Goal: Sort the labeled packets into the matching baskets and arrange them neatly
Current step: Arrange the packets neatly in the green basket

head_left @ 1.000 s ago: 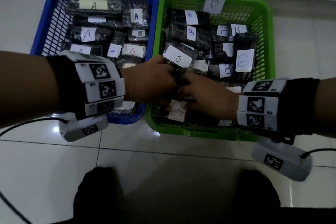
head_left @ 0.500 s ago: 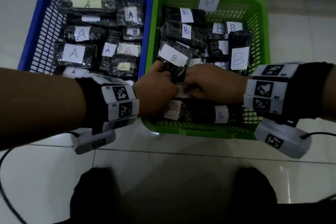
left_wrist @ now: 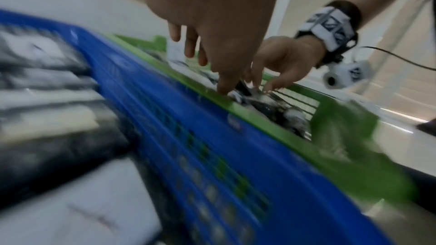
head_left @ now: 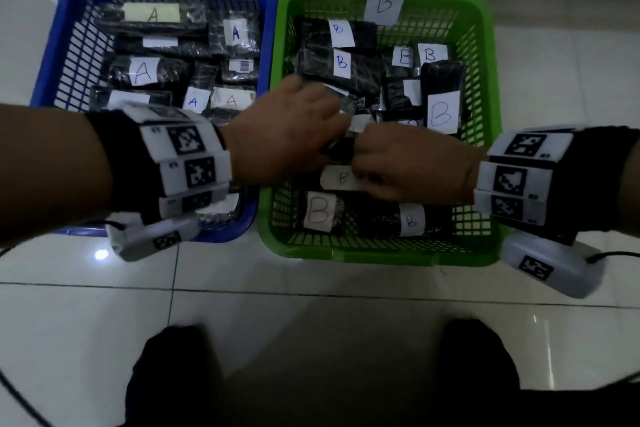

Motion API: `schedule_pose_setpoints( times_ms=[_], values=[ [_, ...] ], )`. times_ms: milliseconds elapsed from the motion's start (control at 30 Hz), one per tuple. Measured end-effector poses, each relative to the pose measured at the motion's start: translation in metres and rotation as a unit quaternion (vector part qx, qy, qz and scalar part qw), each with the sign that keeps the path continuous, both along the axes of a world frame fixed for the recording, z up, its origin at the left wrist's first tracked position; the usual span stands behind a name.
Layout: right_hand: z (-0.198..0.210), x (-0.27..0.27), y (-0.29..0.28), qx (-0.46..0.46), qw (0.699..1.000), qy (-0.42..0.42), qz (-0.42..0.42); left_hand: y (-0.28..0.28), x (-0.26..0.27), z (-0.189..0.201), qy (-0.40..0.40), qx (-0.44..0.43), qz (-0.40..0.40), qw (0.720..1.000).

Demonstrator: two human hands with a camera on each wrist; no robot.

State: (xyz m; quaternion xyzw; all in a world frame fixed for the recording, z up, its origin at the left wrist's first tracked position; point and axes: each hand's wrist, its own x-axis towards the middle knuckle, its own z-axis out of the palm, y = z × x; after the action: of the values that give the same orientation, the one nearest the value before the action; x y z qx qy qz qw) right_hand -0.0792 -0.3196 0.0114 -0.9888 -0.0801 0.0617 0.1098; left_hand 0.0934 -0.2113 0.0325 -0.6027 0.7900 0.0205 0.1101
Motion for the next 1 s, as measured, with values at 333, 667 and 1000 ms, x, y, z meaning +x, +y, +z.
schedule_pose_setpoints(
  times_ms=[333,667,1000],
  values=[
    [0.024,-0.002,-0.072,-0.047,0.933,-0.076,-0.348,-0.023,0.023,0.009,-0.058,0.044,0.059,0.996],
    [0.011,-0.019,-0.087,-0.025,0.961,0.026,-0.276,-0.027,-0.001,0.015,0.221,0.27,0.14,0.927],
    [0.012,-0.022,-0.088,-0.004,0.958,0.029,-0.286,0.01,-0.015,-0.02,0.076,0.167,-0.049,0.982]
  ],
)
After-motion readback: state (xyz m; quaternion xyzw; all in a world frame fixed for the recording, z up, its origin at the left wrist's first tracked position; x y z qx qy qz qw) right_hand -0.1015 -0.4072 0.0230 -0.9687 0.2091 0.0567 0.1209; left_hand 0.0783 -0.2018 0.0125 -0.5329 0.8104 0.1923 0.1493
